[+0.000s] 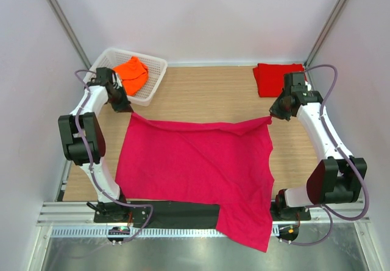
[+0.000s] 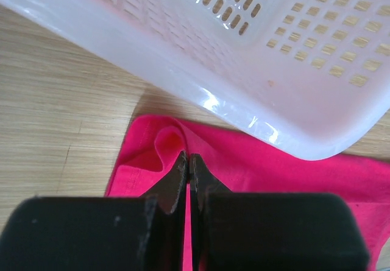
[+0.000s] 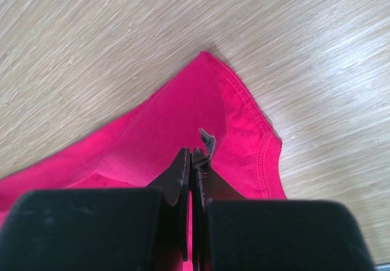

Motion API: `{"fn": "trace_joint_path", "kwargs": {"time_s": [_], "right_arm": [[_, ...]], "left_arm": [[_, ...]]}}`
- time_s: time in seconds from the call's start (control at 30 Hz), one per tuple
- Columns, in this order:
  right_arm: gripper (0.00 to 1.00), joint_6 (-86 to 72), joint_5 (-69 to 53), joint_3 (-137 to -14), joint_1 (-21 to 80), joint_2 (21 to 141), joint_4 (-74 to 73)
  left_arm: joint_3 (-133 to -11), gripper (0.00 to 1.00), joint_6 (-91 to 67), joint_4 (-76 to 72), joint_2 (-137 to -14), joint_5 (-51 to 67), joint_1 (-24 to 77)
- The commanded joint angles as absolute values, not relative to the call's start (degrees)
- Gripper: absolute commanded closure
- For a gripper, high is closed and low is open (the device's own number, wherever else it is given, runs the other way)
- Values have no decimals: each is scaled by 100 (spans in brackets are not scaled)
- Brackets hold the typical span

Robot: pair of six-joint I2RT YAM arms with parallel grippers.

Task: Fold and stack the t-shirts
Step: Fold the tshirt

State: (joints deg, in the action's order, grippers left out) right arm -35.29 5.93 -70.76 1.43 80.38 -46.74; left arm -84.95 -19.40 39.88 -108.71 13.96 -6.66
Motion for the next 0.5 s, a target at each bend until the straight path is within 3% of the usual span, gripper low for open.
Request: {"fn": "trace_joint_path", "kwargs": {"time_s": [0.0, 0.47], "right_arm": [[99, -3349, 493, -7435, 132, 7901, -4780], [99, -3498, 70, -6672, 132, 7322, -5546]], "left_arm": [[-8570, 100, -1801, 3779, -10547, 1626, -615], [-7998, 100, -1977, 4578, -10037, 1143, -589]]}}
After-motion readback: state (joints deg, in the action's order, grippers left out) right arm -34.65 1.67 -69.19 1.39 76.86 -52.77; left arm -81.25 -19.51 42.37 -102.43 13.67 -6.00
